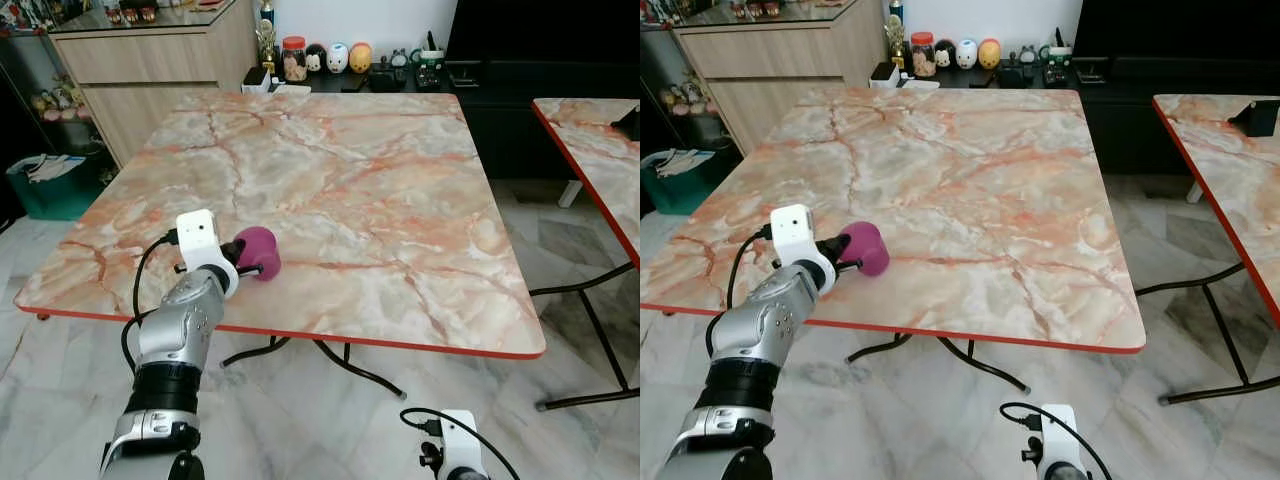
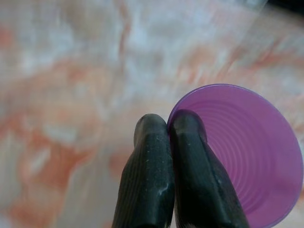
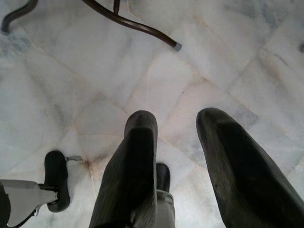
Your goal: Setting the table
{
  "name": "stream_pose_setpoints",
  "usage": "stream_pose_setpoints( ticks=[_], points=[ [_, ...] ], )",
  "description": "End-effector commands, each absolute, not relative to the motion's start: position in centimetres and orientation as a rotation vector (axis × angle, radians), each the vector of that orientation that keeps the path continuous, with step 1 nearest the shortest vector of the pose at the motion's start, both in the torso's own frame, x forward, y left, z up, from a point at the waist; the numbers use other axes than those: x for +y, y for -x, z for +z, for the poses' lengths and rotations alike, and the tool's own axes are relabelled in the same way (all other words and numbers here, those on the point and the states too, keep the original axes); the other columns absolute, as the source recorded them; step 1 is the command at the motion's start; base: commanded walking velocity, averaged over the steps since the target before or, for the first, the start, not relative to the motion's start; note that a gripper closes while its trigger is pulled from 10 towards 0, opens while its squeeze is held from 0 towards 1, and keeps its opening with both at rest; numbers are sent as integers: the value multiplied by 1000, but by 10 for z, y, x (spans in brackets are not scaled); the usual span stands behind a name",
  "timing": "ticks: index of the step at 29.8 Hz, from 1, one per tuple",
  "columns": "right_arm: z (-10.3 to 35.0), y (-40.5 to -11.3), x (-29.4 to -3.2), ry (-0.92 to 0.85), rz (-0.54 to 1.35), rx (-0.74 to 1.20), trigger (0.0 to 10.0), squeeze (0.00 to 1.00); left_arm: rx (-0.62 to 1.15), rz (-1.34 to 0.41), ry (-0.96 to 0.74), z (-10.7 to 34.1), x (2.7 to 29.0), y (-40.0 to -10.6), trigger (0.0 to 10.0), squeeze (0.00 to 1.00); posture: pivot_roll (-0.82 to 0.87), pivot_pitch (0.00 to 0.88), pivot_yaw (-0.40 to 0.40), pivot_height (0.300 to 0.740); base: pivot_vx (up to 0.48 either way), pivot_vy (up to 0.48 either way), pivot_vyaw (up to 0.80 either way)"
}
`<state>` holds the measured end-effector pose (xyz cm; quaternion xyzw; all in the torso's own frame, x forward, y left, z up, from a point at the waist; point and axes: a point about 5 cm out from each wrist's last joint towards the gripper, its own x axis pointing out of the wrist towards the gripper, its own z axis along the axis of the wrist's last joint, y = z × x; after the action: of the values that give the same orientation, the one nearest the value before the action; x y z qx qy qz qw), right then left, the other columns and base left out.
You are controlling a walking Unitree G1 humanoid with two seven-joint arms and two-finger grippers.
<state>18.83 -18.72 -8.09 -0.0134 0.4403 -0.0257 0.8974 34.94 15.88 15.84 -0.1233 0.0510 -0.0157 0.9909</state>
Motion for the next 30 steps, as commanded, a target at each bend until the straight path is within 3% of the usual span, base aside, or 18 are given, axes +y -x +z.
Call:
stream_pose_setpoints(
  ticks=[1,13,21,30],
  points=[
    [-83,-185,-187,24,-56,925,10000,0,-32,-81,196,177,155,-345,10000,0,-28,0,52,740,0,0,0],
    [-83,-185,-189,20,-72,928,10000,0,-299,-32,58,182,169,-309,10000,0,-36,0,42,740,0,0,0],
    [-81,-187,-191,11,-87,913,10000,0,-317,50,-87,173,199,-288,10000,0,-31,0,31,740,0,0,0],
    [-81,-188,-192,18,-81,916,10000,0,-324,67,-102,171,203,-280,10000,0,-26,0,21,740,0,0,0]
  ],
)
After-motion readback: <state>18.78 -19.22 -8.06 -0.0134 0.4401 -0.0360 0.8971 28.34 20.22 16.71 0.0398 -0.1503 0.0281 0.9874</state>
